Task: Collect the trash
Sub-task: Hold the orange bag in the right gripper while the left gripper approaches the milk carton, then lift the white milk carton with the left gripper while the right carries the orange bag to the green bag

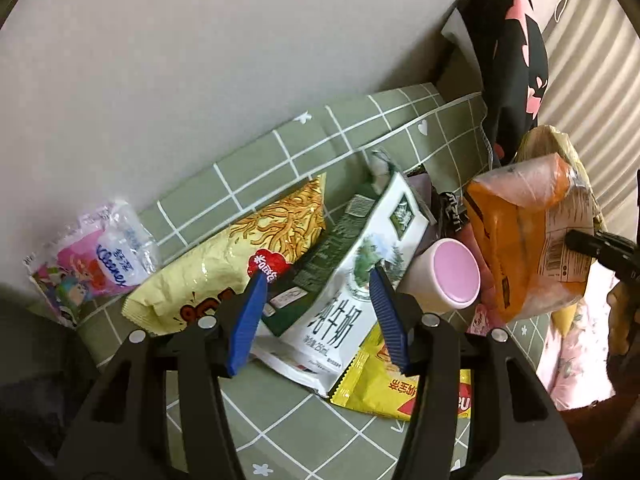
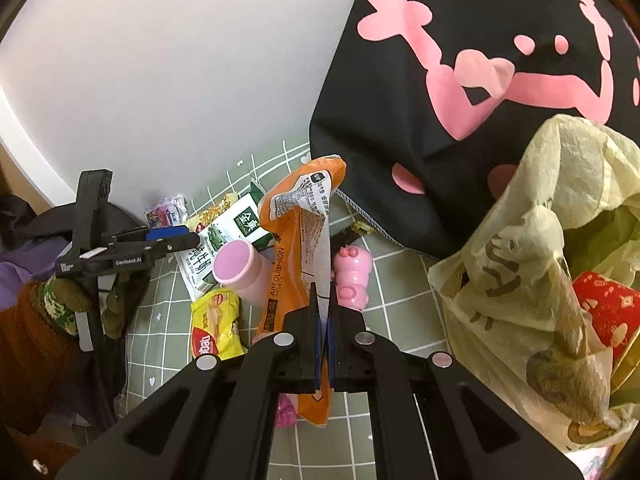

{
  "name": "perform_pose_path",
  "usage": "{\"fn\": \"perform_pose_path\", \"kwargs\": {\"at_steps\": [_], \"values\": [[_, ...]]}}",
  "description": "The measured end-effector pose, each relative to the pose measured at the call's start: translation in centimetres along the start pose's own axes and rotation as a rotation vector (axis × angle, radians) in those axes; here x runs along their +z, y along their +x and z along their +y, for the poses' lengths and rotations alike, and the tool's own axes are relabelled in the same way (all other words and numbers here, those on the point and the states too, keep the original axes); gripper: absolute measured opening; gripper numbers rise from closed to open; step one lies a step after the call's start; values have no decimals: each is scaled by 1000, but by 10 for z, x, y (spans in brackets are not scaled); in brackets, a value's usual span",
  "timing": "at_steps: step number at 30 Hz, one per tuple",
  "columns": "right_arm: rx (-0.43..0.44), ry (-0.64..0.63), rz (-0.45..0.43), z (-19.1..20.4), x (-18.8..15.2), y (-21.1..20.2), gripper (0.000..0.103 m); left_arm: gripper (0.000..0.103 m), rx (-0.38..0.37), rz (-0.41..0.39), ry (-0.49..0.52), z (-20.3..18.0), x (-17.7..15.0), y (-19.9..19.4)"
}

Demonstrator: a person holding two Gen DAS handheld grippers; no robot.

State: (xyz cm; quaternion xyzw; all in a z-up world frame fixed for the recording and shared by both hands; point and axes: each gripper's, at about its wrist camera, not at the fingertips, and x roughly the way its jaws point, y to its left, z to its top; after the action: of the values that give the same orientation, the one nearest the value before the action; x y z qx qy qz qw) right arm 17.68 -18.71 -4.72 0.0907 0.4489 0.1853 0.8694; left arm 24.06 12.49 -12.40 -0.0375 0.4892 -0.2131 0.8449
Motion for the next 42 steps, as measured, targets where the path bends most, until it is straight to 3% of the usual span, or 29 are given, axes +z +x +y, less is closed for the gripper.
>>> {"fn": "perform_pose_path", "kwargs": {"at_steps": [8,11,13,18,23,28,33,42], "values": [[-11,-10,-2,0,-3,-6,4,50,-49,125,139,-36,-4,27],[-12,-10,-2,1,-2,-6,4,51,-37,160,106,-37,-4,37],[-10,-8,-8,2,-2,-8,4,49,-53,157,24,-30,-2,35],[-11,-7,-26,2,-2,-14,4,47,-41,53,-170,-19,-2,2],[-15,-30,-52,9,8,-21,4,47,61,-49,-197,-37,4,-35],[-40,-69,-119,16,25,-43,4,47,93,-178,-112,-75,28,-79],[-98,-84,-228,12,45,-89,4,47,72,-266,-6,-125,53,-104],[-272,-33,-380,-31,53,-186,4,47,-85,-328,192,-244,103,-102]]}}
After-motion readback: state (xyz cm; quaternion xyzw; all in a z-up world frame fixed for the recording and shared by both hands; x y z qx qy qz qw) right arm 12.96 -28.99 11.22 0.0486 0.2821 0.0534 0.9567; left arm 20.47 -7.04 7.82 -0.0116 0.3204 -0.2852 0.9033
